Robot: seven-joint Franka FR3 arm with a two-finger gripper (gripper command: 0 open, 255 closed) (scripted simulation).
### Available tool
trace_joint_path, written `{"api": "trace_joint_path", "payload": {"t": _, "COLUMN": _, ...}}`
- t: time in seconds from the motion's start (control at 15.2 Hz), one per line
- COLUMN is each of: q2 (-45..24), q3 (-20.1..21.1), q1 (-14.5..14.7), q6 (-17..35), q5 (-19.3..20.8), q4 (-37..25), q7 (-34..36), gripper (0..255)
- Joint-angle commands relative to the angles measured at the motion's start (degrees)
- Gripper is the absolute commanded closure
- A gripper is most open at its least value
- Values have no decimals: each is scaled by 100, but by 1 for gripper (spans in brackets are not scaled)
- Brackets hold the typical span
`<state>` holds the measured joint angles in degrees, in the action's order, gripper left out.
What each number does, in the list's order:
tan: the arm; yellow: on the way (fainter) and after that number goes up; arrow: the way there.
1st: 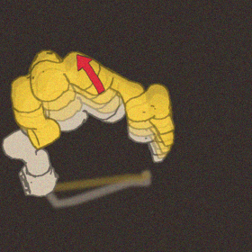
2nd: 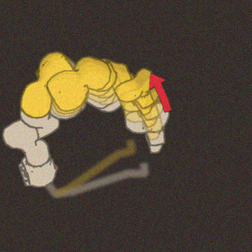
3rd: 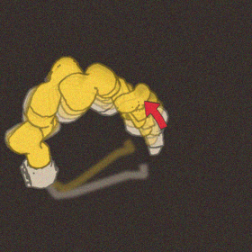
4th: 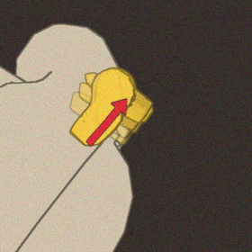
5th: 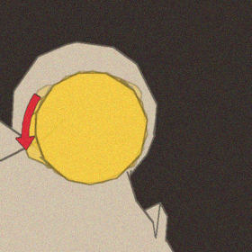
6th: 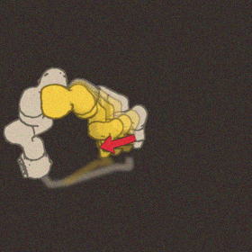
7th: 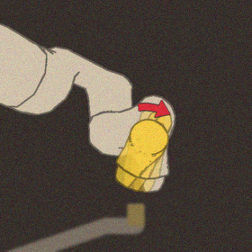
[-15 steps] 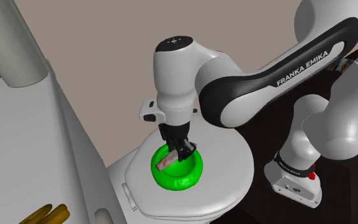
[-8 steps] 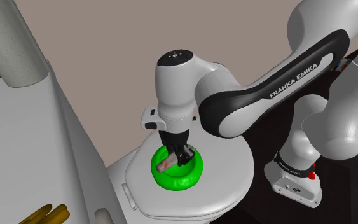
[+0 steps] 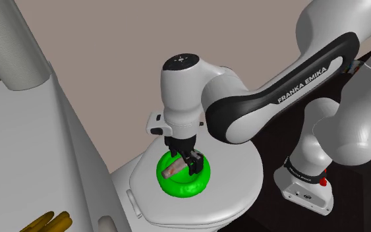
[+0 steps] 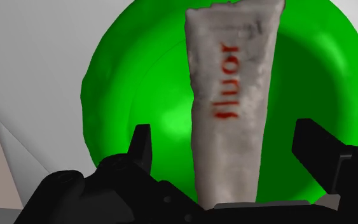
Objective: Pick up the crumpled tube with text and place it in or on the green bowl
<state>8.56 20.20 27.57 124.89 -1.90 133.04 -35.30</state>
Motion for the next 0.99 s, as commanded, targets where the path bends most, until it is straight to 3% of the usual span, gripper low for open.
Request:
{"api": "trace_joint_path", "payload": {"t": 0.0, "q2": -3, "q3": -2, "q1": -2, "q6": 1, "q5": 1, "q4": 4, "q7": -2, "gripper": 0}}
{"api": "trace_joint_path", "payload": {"t": 0.13, "q2": -7, "q3": 3, "q1": 1, "q6": -5, "q5": 1, "q4": -6, "q7": 6, "gripper": 0}}
{"api": "trace_joint_path", "payload": {"t": 0.4, "q2": 305, "q3": -45, "q1": 11, "q6": -758, "q5": -94, "q4": -461, "q7": -73, "gripper": 0}}
{"api": "trace_joint_path", "payload": {"t": 0.92, "q2": 305, "q3": -46, "q1": 11, "q6": -758, "q5": -94, "q4": -461, "q7": -72, "gripper": 0}}
